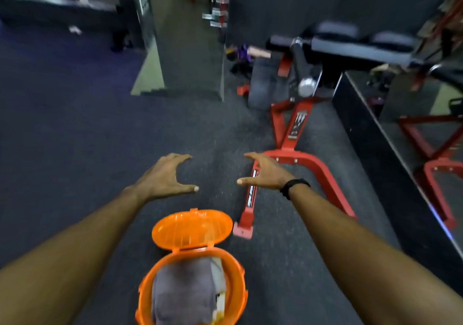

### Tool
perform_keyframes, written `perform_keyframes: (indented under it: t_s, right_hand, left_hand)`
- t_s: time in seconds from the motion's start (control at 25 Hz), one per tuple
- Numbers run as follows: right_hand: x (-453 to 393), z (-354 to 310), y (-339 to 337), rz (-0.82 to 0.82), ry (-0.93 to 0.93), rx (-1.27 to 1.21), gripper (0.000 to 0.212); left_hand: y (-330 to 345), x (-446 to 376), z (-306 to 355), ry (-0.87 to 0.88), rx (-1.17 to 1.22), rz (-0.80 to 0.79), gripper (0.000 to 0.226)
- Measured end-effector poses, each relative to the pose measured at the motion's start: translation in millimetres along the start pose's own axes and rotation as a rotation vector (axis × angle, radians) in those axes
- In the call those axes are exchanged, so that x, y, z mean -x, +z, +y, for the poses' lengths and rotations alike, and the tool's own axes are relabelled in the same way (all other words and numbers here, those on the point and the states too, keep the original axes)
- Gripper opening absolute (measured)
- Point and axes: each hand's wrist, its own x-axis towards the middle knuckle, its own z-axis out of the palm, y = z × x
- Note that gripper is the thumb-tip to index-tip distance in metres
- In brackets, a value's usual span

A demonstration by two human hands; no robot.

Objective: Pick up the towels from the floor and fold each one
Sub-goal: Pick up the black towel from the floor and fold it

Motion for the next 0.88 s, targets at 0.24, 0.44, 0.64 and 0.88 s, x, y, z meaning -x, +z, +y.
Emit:
perform_keyframes:
  t_s: [0.24, 0.44, 0.64, 0.88]
  right_hand:
    - [96, -92, -228, 0.265, -0.048, -0.030, 0.086]
    - [175, -125, -322, 0.396, -0.067, 0.011, 0.082]
    - [241, -137, -347, 0.498, 0.032, 0.019, 0.090]
    - [342, -142, -326, 0.668, 0.235, -0.019, 0.089]
  left_hand:
    - [-203, 32, 151, 0.096, 0.132, 0.207, 0.083]
    - [-285, 67, 223, 0.165, 0.138, 0.300, 0.082]
    - [-312, 80, 248, 0.218, 0.122, 0.195, 0.093]
    - [-310, 90, 293, 0.403, 0.051, 0.068, 0.107]
